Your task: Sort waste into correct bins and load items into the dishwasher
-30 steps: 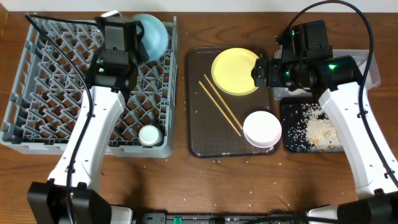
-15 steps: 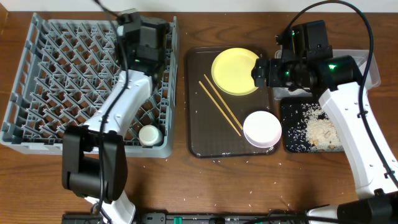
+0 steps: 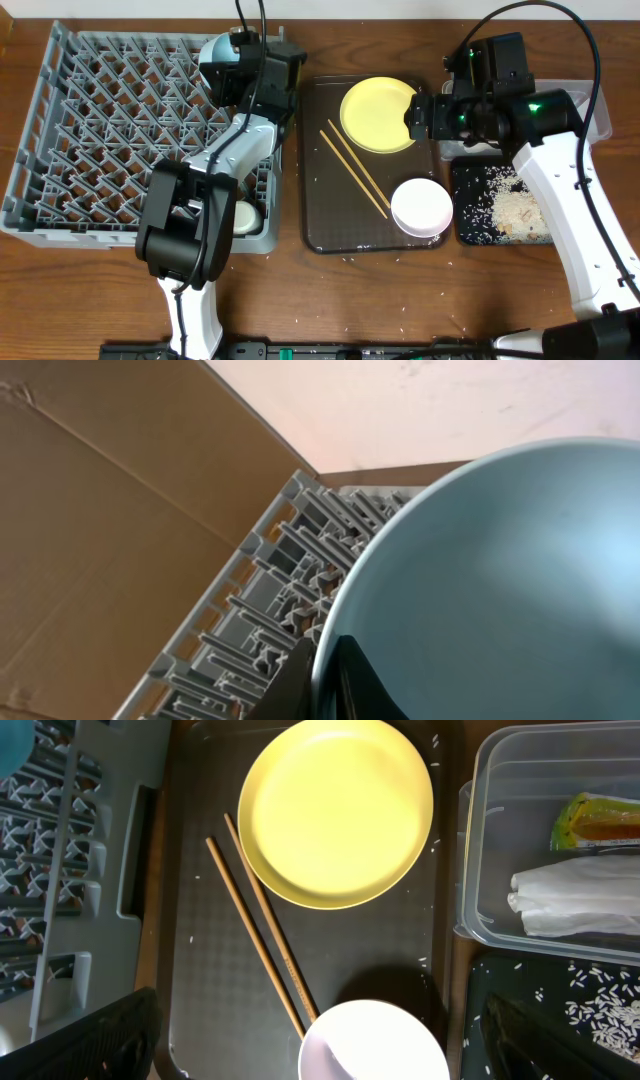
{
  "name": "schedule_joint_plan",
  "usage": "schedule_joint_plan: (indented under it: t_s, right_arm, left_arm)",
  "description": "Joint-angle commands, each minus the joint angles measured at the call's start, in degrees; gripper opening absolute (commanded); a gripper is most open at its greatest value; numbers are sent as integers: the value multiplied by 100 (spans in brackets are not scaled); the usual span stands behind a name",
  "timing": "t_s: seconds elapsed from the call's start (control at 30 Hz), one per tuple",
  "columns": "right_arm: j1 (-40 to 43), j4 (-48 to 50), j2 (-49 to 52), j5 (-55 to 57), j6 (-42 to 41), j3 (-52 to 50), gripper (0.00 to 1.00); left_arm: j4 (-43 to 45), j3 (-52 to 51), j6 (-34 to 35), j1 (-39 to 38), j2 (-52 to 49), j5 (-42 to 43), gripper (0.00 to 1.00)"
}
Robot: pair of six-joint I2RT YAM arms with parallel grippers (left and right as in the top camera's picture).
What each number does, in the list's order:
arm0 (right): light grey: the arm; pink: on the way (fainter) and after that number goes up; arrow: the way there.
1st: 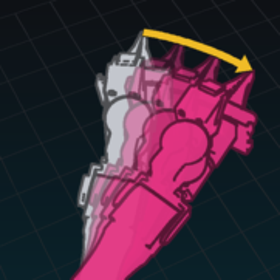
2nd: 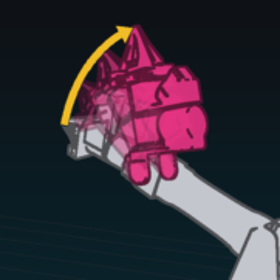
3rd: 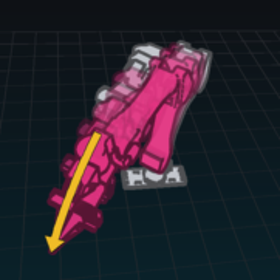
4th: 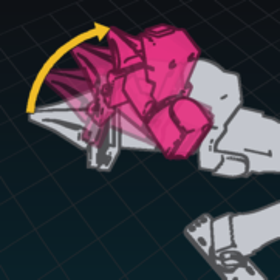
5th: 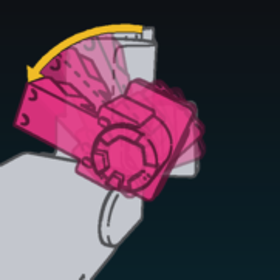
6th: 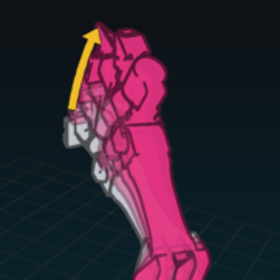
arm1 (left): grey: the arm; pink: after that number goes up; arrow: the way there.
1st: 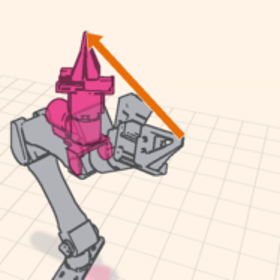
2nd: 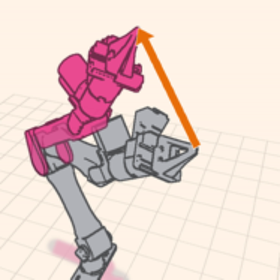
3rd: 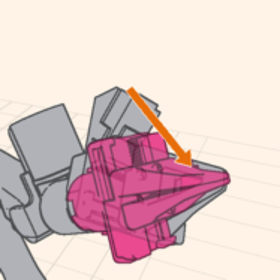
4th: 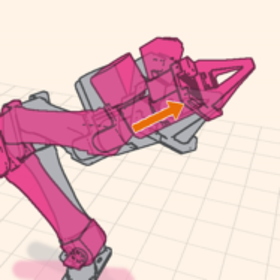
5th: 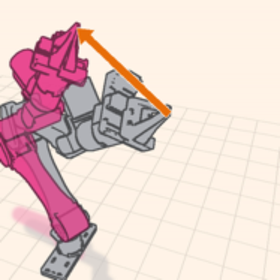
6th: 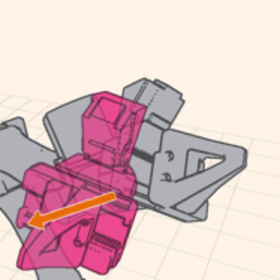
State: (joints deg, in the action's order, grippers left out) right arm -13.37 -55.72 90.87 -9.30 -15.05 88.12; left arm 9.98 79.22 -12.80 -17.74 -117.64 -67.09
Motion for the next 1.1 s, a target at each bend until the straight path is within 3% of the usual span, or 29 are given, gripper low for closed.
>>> schedule_joint_plan:
  t_s: [0.0, 0.2, 0.9, 0.97, 1.03, 1.07]
  right_arm:
    - [17, -7, 22, 28, -33, -9, 99]
    - [17, -4, 22, 28, -33, -11, 99]
    - [17, -4, 22, 28, -33, -11, 99]
    - [17, -4, 22, 28, -33, -9, 99]
    - [17, -7, 22, 28, -33, -11, 99]
    - [17, -4, 22, 28, -33, -9, 99]
  left_arm:
    - [216, 42, -461, 63, -35, -310, 7]
    - [909, 42, -1204, 61, -35, -525, 7]
    - [518, -111, -1202, -363, -37, -603, 8]
    - [507, -111, -1202, -385, -37, -608, 14]
    - [507, -111, -1202, -426, -37, -608, 36]
    - [507, -111, -1202, -455, -37, -608, 39]
